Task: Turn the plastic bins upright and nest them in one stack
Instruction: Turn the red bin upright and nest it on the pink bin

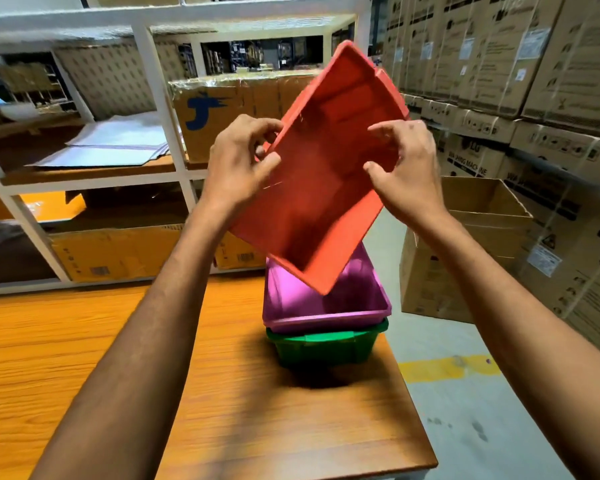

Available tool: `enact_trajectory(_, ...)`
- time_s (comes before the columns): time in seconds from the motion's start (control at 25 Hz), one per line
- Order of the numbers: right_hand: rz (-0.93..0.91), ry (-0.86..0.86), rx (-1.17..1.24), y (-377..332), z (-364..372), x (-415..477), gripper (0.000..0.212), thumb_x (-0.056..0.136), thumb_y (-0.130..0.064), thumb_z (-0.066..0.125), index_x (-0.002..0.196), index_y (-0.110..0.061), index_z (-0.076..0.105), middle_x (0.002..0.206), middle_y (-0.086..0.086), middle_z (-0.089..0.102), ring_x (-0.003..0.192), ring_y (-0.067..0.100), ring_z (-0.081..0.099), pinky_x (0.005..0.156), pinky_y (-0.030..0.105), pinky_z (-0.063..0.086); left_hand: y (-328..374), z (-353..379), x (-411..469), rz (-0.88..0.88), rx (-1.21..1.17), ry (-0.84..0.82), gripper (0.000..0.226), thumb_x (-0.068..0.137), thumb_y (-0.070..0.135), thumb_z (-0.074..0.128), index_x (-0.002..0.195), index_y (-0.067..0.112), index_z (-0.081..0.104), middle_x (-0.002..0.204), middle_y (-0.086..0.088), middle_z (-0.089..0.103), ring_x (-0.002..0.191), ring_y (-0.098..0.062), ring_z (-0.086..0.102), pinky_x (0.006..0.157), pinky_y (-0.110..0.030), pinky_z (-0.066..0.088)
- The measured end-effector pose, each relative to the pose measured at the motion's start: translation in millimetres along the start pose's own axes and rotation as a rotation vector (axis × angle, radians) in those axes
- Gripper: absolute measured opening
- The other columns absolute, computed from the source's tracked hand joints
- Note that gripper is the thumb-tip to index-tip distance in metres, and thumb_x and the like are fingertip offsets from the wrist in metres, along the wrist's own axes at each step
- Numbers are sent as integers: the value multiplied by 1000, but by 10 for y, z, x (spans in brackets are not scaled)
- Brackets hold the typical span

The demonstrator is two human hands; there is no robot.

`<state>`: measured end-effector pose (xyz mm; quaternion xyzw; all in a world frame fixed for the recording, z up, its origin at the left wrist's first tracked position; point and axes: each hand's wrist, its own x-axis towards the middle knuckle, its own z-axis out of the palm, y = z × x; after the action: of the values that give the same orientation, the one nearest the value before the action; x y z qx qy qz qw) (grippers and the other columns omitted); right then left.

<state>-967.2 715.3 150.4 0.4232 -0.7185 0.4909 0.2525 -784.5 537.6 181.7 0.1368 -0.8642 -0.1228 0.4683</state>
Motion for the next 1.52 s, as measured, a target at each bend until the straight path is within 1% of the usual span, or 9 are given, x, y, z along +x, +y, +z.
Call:
enact_trajectory(0.32,-490,36,-467,-538,-8,236,56,78,-28,62,133,-29,60,133,1,58,122,27,48,100,40,38,276,-114,93,448,380,213,23,100,20,58,114,10,74,104,-16,67,94,-35,63,71,-46,53)
enact_trajectory(0.48,-519,130,-431,-514,78,234,21,87,-27,61,106,-19,67,100,6,64,92,28,59,70,41,48,304,-110,79,469,403,218,21,99,20,61,114,16,75,108,-12,68,99,-34,62,78,-44,51)
enact_trajectory(0.68,-69,218,-199,-334,156,121,22,80,-24,61,100,-26,69,100,-1,67,96,24,64,73,38,50,373,-76,-88,149,359,365,37,88,28,65,124,26,69,124,-5,63,117,-30,56,95,-40,43)
enact_trajectory(0.8,259,296,13,-224,105,124,21,76,-28,62,94,-30,70,95,-6,72,89,18,67,74,34,51,321,-31,-315,-14,186,518,30,81,17,63,111,19,68,113,-6,61,107,-25,57,94,-37,46)
enact_trajectory(0.92,385,325,88,-184,107,22,9,76,-36,66,84,-34,68,84,-10,72,80,12,67,71,30,50,253,54,-443,-190,8,602,26,81,15,64,107,12,60,111,-4,52,102,-23,57,92,-33,48)
enact_trajectory(1.08,569,311,239,-62,138,-125,13,79,-39,76,75,-30,67,71,-15,68,72,10,67,73,31,55,164,156,-552,-515,-390,291,44,95,34,66,129,12,51,124,1,53,107,-13,59,89,-19,48)
enact_trajectory(1.16,609,283,344,14,151,-165,14,79,-33,78,72,-29,67,70,-14,68,68,8,65,75,34,57,138,165,-614,-571,-514,184,43,97,43,63,131,18,54,123,6,62,111,-9,63,92,-26,54)
enact_trajectory(1.36,741,292,532,186,182,-183,12,74,-24,83,72,-26,72,81,-2,76,72,15,69,75,39,62,189,123,-717,-626,-790,32,37,95,15,66,129,26,58,119,0,70,100,-4,71,76,-26,59)
enact_trajectory(1.52,674,185,693,203,150,-186,14,88,-18,74,101,-24,76,95,-4,77,80,9,70,73,28,58,162,148,-754,-553,-738,41,42,95,10,64,133,27,57,121,-2,67,108,-10,68,77,-21,55)
